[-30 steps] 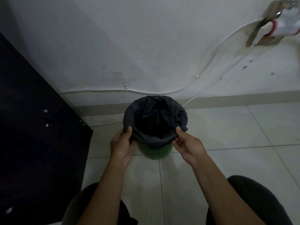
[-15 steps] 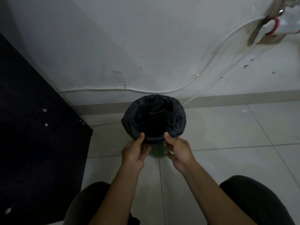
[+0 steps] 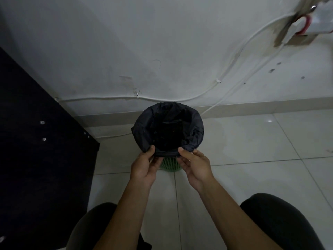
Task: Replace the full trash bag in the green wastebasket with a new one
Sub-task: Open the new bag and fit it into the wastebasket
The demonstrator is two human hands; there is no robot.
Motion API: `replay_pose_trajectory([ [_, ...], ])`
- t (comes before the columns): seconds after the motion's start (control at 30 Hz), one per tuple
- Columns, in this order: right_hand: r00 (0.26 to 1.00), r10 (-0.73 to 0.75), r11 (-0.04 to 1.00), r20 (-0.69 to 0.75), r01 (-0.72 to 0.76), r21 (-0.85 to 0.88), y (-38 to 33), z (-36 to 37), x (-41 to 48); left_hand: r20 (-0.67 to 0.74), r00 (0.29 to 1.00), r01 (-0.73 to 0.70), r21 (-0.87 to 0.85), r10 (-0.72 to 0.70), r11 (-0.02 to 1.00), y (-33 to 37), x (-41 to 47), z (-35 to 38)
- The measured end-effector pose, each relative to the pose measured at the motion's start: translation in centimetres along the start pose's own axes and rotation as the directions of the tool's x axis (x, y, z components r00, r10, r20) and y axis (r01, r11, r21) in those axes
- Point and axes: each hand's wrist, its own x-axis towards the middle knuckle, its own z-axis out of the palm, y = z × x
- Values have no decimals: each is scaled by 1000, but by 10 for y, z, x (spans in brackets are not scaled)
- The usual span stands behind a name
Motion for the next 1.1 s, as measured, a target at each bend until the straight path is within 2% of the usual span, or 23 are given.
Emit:
replay_pose_trajectory([
  [0.13,1000,6,999,19,-7,35,2,2,0,7,997,74,3,-74,997,-4,-11,1],
  [0.27,999,29,996,45,-33,79,5,4,0,-11,1000,22,-117,-24,993,-7,-12,0],
  [0.4,1000,2,1000,26,-3,29,10,6,-3,-37,999,-23,-93,19,995,-8,-14,-2],
  [0.5,998,-31,999,46,32,-21,19,13,-9,-19,1000,-8,84,10,996,-15,-21,1],
  [0.57,997,-29,994,77,36,-98,27,18,-14,-83,994,-47,223,67,974,-18,-21,1],
  [0.6,997,-25,981,79,39,-189,26,19,-16,-126,988,-61,241,93,969,-16,-20,-1],
  [0.63,996,-27,947,85,52,-318,23,20,-18,-150,984,-57,224,92,973,-13,-18,-3],
  [0.7,991,-51,808,126,115,-578,9,13,-14,-119,992,-24,131,39,991,-2,-17,-6],
  [0.77,976,-165,658,144,218,-721,-6,2,-8,-85,996,7,54,-2,999,10,-16,-7],
  [0.83,945,-292,581,146,296,-758,-18,-7,-5,-59,998,13,7,-12,1000,21,-17,-6],
  [0.9,920,-333,578,205,372,-727,-25,-9,-6,-20,1000,18,14,-17,1000,29,-19,-6],
  [0.97,879,-395,525,265,453,-720,-26,-9,-4,-2,1000,31,44,-31,999,34,-21,-6],
  [1.1,748,-541,275,385,590,-759,-26,-11,1,-4,998,68,91,-67,994,38,-21,-8],
])
